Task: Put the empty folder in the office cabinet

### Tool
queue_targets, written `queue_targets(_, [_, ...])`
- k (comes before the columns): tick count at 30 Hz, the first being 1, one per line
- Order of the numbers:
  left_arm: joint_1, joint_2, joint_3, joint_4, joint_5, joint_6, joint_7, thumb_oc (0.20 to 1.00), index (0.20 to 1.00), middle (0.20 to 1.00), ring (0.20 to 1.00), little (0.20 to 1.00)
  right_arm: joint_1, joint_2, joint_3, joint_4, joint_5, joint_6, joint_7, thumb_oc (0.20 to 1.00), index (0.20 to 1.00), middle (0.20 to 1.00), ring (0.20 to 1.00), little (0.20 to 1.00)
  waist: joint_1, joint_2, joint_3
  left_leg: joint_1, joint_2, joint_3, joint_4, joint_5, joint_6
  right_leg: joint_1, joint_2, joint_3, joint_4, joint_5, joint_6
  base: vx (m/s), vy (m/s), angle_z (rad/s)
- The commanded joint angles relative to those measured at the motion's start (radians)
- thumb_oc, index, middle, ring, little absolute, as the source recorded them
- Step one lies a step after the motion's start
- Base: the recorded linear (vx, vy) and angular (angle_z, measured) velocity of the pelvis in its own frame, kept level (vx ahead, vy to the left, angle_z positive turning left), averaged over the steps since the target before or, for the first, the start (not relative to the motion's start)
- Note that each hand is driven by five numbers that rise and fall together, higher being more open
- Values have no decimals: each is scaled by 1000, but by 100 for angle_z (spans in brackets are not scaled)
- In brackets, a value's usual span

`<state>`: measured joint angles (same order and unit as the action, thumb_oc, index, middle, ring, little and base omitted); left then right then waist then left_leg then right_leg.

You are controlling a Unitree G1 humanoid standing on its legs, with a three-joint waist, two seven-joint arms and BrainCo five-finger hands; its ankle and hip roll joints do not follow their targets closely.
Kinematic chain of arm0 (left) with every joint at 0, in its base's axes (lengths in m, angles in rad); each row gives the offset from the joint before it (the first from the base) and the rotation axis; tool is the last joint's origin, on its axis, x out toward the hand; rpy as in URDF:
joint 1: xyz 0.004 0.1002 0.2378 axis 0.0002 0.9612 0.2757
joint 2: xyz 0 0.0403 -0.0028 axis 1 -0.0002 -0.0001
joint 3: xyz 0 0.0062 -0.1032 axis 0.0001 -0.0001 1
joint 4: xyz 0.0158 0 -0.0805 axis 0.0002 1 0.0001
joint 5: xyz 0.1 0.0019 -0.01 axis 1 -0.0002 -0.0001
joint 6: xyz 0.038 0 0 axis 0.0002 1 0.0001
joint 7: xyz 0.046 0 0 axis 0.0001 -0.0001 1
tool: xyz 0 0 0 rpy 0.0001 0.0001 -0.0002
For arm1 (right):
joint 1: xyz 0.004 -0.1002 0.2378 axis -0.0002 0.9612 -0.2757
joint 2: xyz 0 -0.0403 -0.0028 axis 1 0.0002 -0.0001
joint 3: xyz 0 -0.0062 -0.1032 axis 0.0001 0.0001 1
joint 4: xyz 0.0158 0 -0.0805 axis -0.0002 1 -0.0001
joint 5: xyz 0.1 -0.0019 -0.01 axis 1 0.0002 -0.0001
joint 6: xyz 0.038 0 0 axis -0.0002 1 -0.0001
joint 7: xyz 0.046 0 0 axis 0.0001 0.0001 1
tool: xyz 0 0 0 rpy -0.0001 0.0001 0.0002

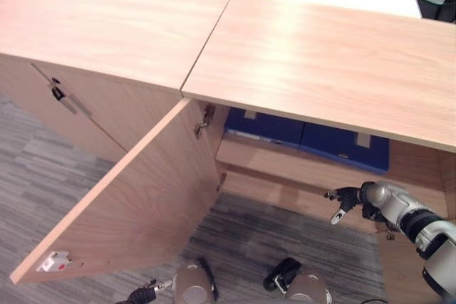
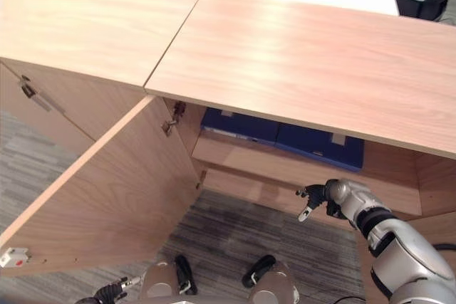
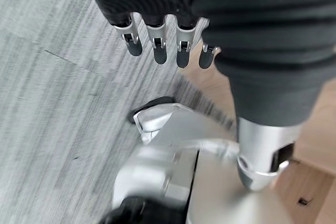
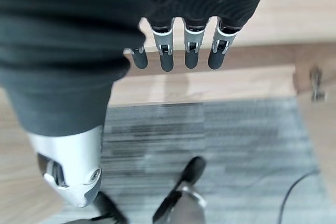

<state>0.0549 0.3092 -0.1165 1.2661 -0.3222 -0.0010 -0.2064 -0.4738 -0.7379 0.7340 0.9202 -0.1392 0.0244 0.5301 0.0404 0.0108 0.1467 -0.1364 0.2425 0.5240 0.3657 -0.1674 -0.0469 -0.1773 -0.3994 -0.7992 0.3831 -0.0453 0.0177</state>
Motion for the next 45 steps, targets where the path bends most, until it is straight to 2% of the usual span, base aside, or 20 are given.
queue_targets(1, [-123, -26, -98, 27, 179, -8, -22, 1000, 1000, 1000, 1000, 1000, -72, 132, -65, 164, -90, -18, -96, 1000, 1000, 1000, 1000, 1000, -18, -13, -30, 45, -92, -35, -284, 150, -28, 96, -39, 29, -190, 189, 221, 40, 94, -21])
queue_targets(5, [-116, -59, -136, -11, 191, -21, -30, 1000, 1000, 1000, 1000, 1000, -16, 201, -140, 245, -74, -1, -126, 1000, 1000, 1000, 1000, 1000, -28, -6, -76, 90, -130, -40, -397, 199, -22, 135, 8, 32, -291, 212, 225, 5, 104, -28])
queue_targets(6, [-135, -80, -157, -26, 184, -20, -29, 1000, 1000, 1000, 1000, 1000, 47, 276, -224, 320, -23, 18, -154, 1000, 1000, 1000, 1000, 1000, -41, 8, -99, 113, -152, -56, -440, 218, -15, 151, 9, 23, -258, 189, 222, 12, 101, -9])
queue_targets(8, [-160, -83, -169, -22, 183, -22, -14, 1000, 1000, 1000, 1000, 1000, 106, 315, -282, 347, 15, 22, -177, 1000, 1000, 1000, 1000, 1000, -64, 7, -92, 121, -152, -79, -446, 229, -14, 153, -4, 63, -183, 169, 227, 17, 48, 5])
queue_targets(9, [-171, -85, -175, -16, 184, -21, -5, 1000, 1000, 1000, 1000, 1000, 131, 333, -303, 353, 35, 24, -189, 1000, 1000, 1000, 1000, 1000, -84, 6, -91, 125, -148, -84, -447, 229, -12, 142, 8, 128, -147, 154, 224, 22, -47, 25])
queue_targets(11, [-195, -95, -175, 0, 184, -30, 22, 1000, 1000, 1000, 1000, 1000, 195, 384, -336, 371, 87, 22, -224, 1000, 1000, 1000, 1000, 1000, -104, -1, -99, 123, -140, -94, -446, 234, -15, 149, 75, 263, -168, 66, 200, 24, -169, 37])
queue_targets(12, [-194, -101, -165, 11, 184, -28, 30, 1000, 1000, 1000, 1000, 1000, 239, 436, -358, 408, 131, 32, -239, 1000, 1000, 1000, 1000, 1000, -78, -11, -115, 112, -126, -108, -441, 250, -28, 180, 116, 254, -204, 3, 165, 9, -204, 34])
queue_targets(14, [-190, -103, -149, 16, 170, -28, 35, 1000, 1000, 1000, 1000, 1000, 248, 454, -371, 424, 151, 35, -253, 1000, 1000, 1000, 1000, 1000, -68, -16, -124, 108, -114, -111, -436, 257, -38, 191, 134, 241, -225, -4, 160, 22, -248, 34])
queue_targets(16, [-165, -104, -103, 26, 135, -29, 49, 1000, 1000, 1000, 1000, 1000, 287, 499, -360, 447, 146, 30, -273, 1000, 1000, 1000, 1000, 1000, -42, -35, -135, 115, -81, -107, -418, 259, -58, 222, 185, 240, -277, -10, 141, 67, -387, 31])
queue_targets(19, [-120, -105, -36, 52, 80, -26, 68, 1000, 1000, 1000, 1000, 1000, 318, 536, -322, 440, 130, 18, -301, 1000, 1000, 1000, 1000, 1000, 2, -60, -126, 95, 5, -109, -337, 266, -98, 269, 266, 237, -339, -45, 92, 23, -431, 16])
queue_targets(21, [-116, -115, -25, 43, 46, -31, 79, 1000, 1000, 1000, 1000, 1000, 324, 532, -300, 430, 115, 9, -319, 1000, 1000, 1000, 1000, 1000, 25, -69, -89, 47, 86, -92, -223, 283, -124, 287, 310, 232, -352, -73, 52, -116, -339, 15])
queue_targets(22, [-120, -122, -31, 42, 44, -33, 82, 1000, 1000, 1000, 1000, 1000, 326, 527, -293, 433, 96, 7, -326, 1000, 1000, 1000, 1000, 1000, 24, -68, -75, 28, 117, -66, -170, 281, -124, 295, 321, 223, -358, -83, 36, -235, -290, 25])
queue_targets(23, [-117, -135, -31, 45, 41, -29, 74, 1000, 1000, 1000, 1000, 1000, 331, 519, -287, 450, 65, 9, -333, 1000, 1000, 1000, 1000, 1000, 14, -72, -61, 20, 166, 39, -71, 268, -110, 301, 333, 204, -364, -99, 6, -221, -208, 43])
queue_targets(26, [-107, -141, -34, 44, 46, -26, 58, 1000, 1000, 1000, 1000, 1000, 338, 516, -295, 471, 56, 8, -335, 1000, 1000, 1000, 1000, 1000, 28, -71, -62, 23, 187, 101, 12, 243, -99, 300, 346, 172, -375, -112, -26, -105, -88, 44])
queue_targets(31, [-96, -146, -36, 62, 94, -21, 39, 1000, 1000, 1000, 1000, 1000, 376, 522, -344, 488, 67, 4, -341, 1000, 1000, 1000, 1000, 1000, 15, -66, -80, 94, 216, 157, -2, 227, -98, 315, 343, 77, -366, -133, -54, -14, 37, 76])
queue_targets(34, [-94, -150, -38, 62, 96, -23, 39, 1000, 1000, 1000, 1000, 1000, 393, 522, -359, 497, 66, 3, -351, 1000, 1000, 1000, 1000, 1000, 15, -55, -93, 113, 189, 131, -44, 219, -99, 321, 327, 41, -372, -121, -46, -20, 230, 152])
queue_targets(35, [-95, -153, -32, 60, 90, -27, 35, 1000, 1000, 1000, 1000, 1000, 406, 525, -378, 511, 65, 3, -352, 1000, 1000, 1000, 1000, 1000, 13, -40, -112, 144, 154, 138, -137, 202, -96, 311, 304, 11, -373, -98, -30, -43, 220, 113])
queue_targets(37, [-96, -155, -32, 57, 83, -28, 35, 1000, 1000, 1000, 1000, 1000, 413, 526, -389, 518, 65, 3, -357, 1000, 1000, 1000, 1000, 1000, 13, -35, -120, 154, 128, 134, -180, 197, -89, 307, 286, -7, -375, -83, -21, -39, 263, 104])
queue_targets(39, [-100, -160, -34, 34, 46, -32, 37, 1000, 1000, 1000, 1000, 1000, 428, 512, -440, 537, 65, 6, -373, 1000, 1000, 1000, 1000, 1000, 0, -1, -141, 156, 48, 82, -260, 175, -60, 296, 224, -65, -361, -36, 16, -46, 476, 140])
queue_targets(45, [-136, -88, 14, -35, 19, -55, 72, 1000, 1000, 1000, 1000, 1000, 439, 477, -520, 577, 70, 13, -378, 1000, 1000, 1000, 1000, 1000, -15, 33, -158, 135, -64, 27, -293, 146, -10, 297, 114, -115, -342, 40, 77, -39, 335, 73])
